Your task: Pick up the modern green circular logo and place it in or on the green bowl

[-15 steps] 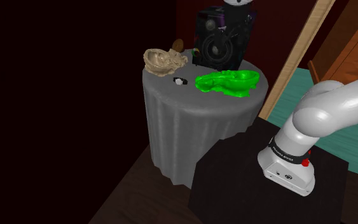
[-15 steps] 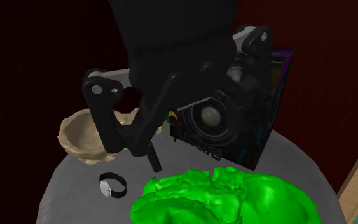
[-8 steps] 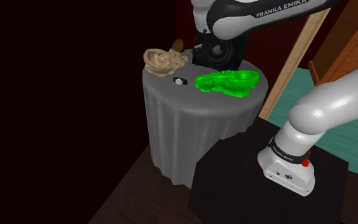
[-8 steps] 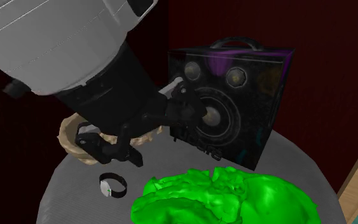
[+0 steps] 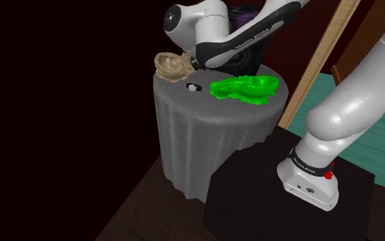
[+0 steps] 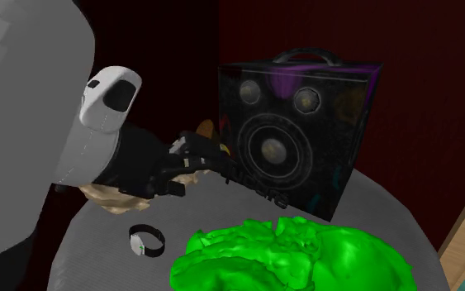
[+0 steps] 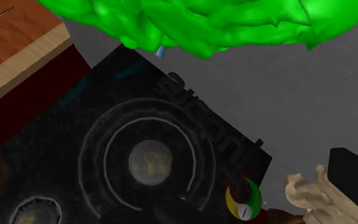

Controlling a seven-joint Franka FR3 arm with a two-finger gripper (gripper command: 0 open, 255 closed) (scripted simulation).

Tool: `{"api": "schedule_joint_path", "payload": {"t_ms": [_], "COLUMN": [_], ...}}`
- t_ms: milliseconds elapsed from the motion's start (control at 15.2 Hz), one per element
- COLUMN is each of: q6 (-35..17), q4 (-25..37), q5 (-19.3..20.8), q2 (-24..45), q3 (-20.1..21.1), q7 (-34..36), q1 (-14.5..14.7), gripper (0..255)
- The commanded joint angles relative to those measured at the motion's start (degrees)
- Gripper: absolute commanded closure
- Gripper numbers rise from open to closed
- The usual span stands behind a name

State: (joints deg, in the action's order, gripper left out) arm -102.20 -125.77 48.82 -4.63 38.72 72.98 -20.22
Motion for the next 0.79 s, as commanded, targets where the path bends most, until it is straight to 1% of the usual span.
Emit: {"api": "schedule_joint_path", "payload": {"t_ms": [0,198,396,462,726], "q6": [5.46,14.51,22.47,24.19,21.96], "q4": [4.46,11.61,19.42,21.45,19.97], "q5": [8.47,18.43,26.58,28.36,29.18], "q2": [8.19,19.01,28.35,30.44,29.87], "q3": [1.56,0.09,-3.51,-4.57,-5.41], "q7": [7.65,14.99,19.41,20.13,20.28], "q1": [-0.52,2.17,6.01,6.99,5.39], "gripper": [0,0,0,0,0]}}
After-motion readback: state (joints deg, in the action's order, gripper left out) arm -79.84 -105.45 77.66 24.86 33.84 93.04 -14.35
